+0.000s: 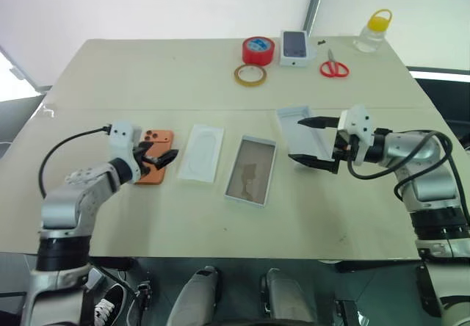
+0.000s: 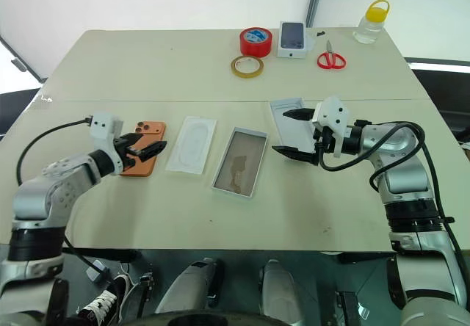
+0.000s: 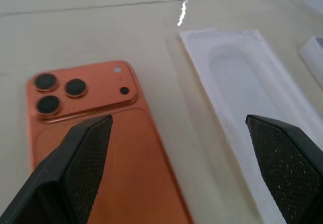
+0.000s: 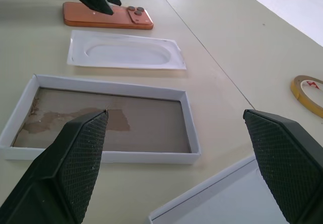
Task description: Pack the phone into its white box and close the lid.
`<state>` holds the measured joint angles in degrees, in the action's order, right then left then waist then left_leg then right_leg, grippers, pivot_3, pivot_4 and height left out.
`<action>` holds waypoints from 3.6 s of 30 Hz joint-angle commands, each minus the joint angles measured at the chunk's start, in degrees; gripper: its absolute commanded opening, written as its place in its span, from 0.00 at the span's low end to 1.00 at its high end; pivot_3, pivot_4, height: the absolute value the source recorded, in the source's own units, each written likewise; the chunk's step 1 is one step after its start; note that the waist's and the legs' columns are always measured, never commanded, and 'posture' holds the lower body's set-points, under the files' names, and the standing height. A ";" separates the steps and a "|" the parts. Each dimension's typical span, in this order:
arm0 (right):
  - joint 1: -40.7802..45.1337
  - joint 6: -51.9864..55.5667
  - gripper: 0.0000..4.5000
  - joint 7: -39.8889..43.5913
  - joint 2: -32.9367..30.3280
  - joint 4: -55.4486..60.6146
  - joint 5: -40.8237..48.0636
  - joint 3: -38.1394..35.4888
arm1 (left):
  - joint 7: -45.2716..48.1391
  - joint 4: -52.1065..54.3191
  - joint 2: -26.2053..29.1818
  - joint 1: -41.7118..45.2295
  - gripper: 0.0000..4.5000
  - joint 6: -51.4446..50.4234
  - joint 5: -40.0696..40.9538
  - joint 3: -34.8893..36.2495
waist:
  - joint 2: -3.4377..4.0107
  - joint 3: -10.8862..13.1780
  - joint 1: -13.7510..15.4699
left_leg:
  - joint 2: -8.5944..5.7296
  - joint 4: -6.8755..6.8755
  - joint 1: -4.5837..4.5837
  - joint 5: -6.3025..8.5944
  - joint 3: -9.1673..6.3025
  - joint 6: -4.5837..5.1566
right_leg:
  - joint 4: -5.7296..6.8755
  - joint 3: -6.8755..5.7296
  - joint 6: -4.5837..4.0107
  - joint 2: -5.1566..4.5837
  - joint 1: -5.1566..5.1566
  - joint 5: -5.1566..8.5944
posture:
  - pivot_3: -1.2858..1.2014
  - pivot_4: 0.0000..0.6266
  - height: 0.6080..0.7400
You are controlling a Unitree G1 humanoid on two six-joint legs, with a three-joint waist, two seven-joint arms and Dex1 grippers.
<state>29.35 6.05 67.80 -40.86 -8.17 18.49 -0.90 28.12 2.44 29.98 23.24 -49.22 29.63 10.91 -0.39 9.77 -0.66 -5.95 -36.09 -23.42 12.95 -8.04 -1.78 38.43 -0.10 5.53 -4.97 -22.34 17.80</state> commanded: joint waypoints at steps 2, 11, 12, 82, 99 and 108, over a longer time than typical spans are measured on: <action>-0.35 0.60 1.00 -0.58 0.02 1.59 0.97 -1.18 | -1.85 -0.59 -2.42 4.61 0.99 -3.85 3.34 2.51 | 0.00 0.00 -0.17 | 0.00 0.00 0.00 -0.01 0.01 -0.02 | -0.01 0.00 0.00 0.00 0.00 0.00 | 0.52 0.24 1.00; -0.98 -0.65 1.00 -2.46 -0.16 1.46 0.16 -1.82 | -6.75 -1.33 -7.13 5.21 0.99 -9.23 3.50 2.18 | -0.01 0.00 -0.21 | 0.00 -0.05 0.02 -0.02 0.02 -0.03 | 0.07 0.02 0.01 0.01 0.00 -0.01 | 0.52 0.24 1.00; -0.95 -0.75 1.00 -2.59 -0.13 1.41 0.14 -1.77 | -6.32 -1.38 -7.16 5.04 0.99 -9.22 3.68 1.99 | -0.01 0.00 -0.17 | 0.00 -0.05 0.01 -0.02 0.02 -0.03 | 0.07 0.02 0.01 0.01 0.00 -0.01 | 0.52 0.24 1.00; 7.88 2.69 0.01 -12.11 14.67 1.26 -18.94 24.92 | -19.28 -2.07 -15.69 13.96 0.00 -18.58 20.49 19.23 | -0.46 -0.07 -0.22 | -0.02 -0.07 0.00 -0.06 0.02 -0.11 | 0.20 0.07 0.03 0.04 -0.13 -0.01 | 0.52 0.24 1.00; 11.62 -2.36 0.89 -6.69 12.87 -8.04 -16.69 18.74 | -20.72 0.78 -18.87 11.15 0.00 -15.70 17.99 10.36 | -0.47 -0.08 -0.25 | -0.03 -0.08 -0.01 -0.09 0.04 -0.15 | 0.22 0.11 0.03 0.05 -0.15 -0.01 | 0.52 0.24 1.00; 7.01 -0.15 0.89 -7.98 4.11 -7.27 -15.83 11.04 | -19.60 -1.24 -20.46 9.62 0.00 -10.22 13.81 5.54 | -0.47 -0.07 -0.36 | -0.03 -0.04 -0.01 -0.08 0.04 -0.14 | 0.17 0.11 0.03 0.04 -0.15 -0.01 | 0.52 0.24 1.00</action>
<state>36.13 6.98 60.74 -36.33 -16.45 2.41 12.31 7.55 0.68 9.20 32.18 -60.95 43.92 16.53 -0.87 9.69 -1.02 -5.98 -36.13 -23.43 12.87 -8.00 -1.92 38.62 0.01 5.56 -4.93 -22.50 17.79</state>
